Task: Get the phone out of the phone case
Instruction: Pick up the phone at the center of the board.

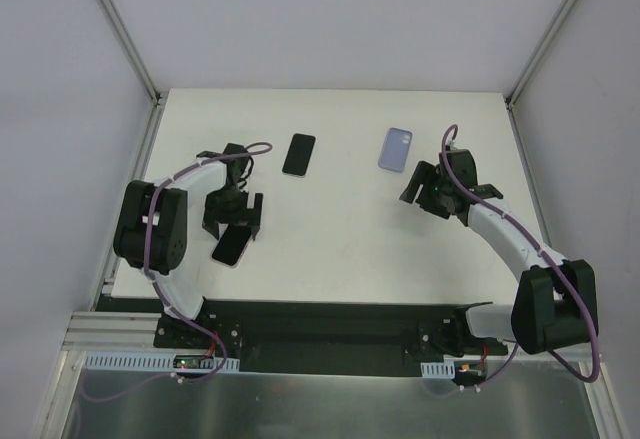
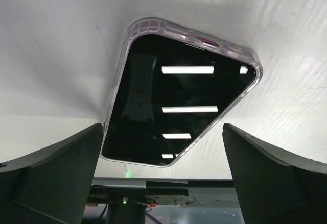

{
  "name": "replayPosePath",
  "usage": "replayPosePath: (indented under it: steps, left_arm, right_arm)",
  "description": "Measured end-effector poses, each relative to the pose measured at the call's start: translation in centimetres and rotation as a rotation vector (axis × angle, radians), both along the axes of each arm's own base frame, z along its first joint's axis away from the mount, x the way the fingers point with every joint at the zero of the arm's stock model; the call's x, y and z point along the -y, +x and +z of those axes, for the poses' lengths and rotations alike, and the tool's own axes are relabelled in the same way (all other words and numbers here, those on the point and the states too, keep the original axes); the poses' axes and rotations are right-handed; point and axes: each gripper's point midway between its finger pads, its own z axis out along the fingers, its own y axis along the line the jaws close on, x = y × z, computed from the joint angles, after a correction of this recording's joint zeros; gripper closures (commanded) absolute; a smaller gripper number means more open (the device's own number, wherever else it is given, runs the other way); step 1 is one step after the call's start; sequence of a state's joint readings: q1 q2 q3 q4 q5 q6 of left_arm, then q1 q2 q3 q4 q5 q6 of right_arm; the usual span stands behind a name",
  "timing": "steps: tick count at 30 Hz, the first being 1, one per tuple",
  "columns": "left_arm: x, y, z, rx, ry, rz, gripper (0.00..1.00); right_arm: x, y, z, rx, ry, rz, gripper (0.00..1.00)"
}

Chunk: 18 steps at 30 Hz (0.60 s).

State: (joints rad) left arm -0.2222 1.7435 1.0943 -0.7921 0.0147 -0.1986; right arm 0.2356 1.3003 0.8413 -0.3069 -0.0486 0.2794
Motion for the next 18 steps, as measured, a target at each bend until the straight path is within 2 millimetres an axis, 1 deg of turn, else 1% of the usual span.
replayPosePath:
  steps: [3, 8, 10, 13, 18]
  left_arm:
    - [0.5, -0.2, 0.2, 0.014, -0.036, -0.006, 0.01]
    - [0.9, 0.4, 1.8, 0.096, -0.073, -0.008, 0.01]
    - [0.8, 0.5, 2.0, 0.109, -0.078, -0.003, 0.01]
    - [0.6, 0.3, 1.6, 0.099, -0.064, -0.001, 0.01]
    - [-0.4, -0.3, -0.1, 0.042, -0.001, 0.004, 0.01]
  right_arm:
    - [0.0, 0.0, 0.1, 0.004, 0.001, 0.000, 0.26]
    - [0.0, -0.1, 0.6, 0.016, 0.004, 0.001, 0.26]
    - [0.0, -0.1, 0.7, 0.020, 0.005, 0.001, 0.26]
    - [0.0, -0.1, 0.8, 0.022, 0.006, 0.001, 0.26]
    - [-0.1, -0.1, 0.8, 0.022, 0.006, 0.003, 0.26]
